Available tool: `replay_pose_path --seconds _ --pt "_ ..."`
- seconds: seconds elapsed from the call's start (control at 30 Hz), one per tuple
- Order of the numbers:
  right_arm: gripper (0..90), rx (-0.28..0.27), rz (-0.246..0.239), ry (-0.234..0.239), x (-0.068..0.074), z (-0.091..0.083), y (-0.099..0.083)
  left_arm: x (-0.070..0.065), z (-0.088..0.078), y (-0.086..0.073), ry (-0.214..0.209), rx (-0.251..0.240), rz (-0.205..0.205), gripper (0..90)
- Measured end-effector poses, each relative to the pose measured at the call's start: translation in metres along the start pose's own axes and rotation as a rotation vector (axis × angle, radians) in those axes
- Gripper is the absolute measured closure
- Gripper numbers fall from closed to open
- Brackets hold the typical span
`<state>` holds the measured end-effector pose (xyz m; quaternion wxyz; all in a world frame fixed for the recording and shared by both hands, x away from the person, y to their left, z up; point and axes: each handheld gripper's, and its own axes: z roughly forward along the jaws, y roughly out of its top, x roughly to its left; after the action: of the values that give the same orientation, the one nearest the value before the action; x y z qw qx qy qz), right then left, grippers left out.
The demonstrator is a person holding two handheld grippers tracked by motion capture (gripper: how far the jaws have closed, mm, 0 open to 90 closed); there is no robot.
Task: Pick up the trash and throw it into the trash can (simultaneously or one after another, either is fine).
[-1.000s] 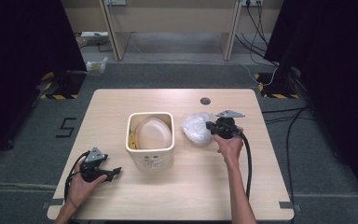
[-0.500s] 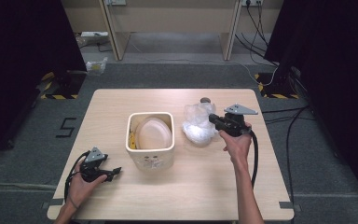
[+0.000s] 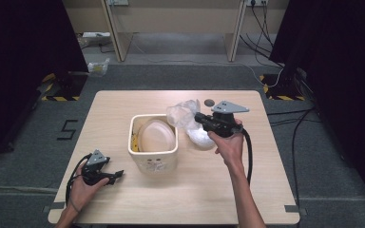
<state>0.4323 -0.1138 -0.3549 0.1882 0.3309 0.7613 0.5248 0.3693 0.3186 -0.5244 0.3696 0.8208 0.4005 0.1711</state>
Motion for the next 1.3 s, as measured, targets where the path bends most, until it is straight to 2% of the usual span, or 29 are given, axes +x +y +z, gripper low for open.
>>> replay_pose_path --seconds 0.03,0.07,0.17,0.2,0.33,0.37,0.4,0.63,0.73,0.87,0.9,0.97,1.07,1.3 --pt "87.7 0.000 0.000 0.000 0.000 0.000 0.000 0.000 0.000 0.000 0.000 0.000 0.000 14.2" --pt "87.5 0.007 -0.019 0.015 0.007 0.005 0.003 0.000 0.000 0.000 0.000 0.000 -0.001 14.2" --pt "87.2 0.015 -0.037 0.033 0.014 0.010 0.005 0.000 0.000 0.000 0.000 0.000 0.000 14.2" --pt "86.9 0.023 -0.049 0.058 0.022 0.016 0.008 0.000 0.000 0.000 0.000 0.000 0.000 14.3" --pt "86.6 0.020 -0.045 0.120 0.033 0.026 0.011 0.000 0.000 0.000 0.000 0.001 0.000 14.2" --pt "86.6 0.020 -0.045 0.120 0.033 0.026 0.011 0.000 0.000 0.000 -0.001 0.001 0.000 14.2" --pt "86.4 0.032 -0.054 0.140 0.038 0.033 0.011 0.000 0.000 0.000 -0.001 0.001 0.000 14.2" --pt "85.5 0.060 -0.059 0.170 0.046 0.048 0.008 0.000 0.000 0.000 -0.002 0.001 0.000 14.2" --pt "82.0 0.097 -0.071 0.188 0.052 0.057 0.006 0.000 0.000 0.000 -0.002 0.001 0.000 14.3" --pt "74.8 0.130 -0.095 0.180 0.057 0.063 0.004 0.000 0.000 0.000 -0.002 0.001 0.000 14.3" --pt "70.5 0.145 -0.112 0.173 0.058 0.065 0.004 0.000 0.000 0.000 -0.002 0.001 0.000 14.3" --pt "60.8 0.171 -0.114 0.155 0.061 0.069 0.003 0.000 0.000 0.000 -0.002 0.000 0.000 14.3" --pt "54.1 0.179 -0.117 0.143 0.063 0.070 0.004 0.000 0.000 0.000 -0.003 0.000 0.000 14.3" --pt "50.9 0.166 -0.127 0.127 0.062 0.065 0.007 0.000 0.000 0.000 -0.002 -0.001 0.000 14.3"
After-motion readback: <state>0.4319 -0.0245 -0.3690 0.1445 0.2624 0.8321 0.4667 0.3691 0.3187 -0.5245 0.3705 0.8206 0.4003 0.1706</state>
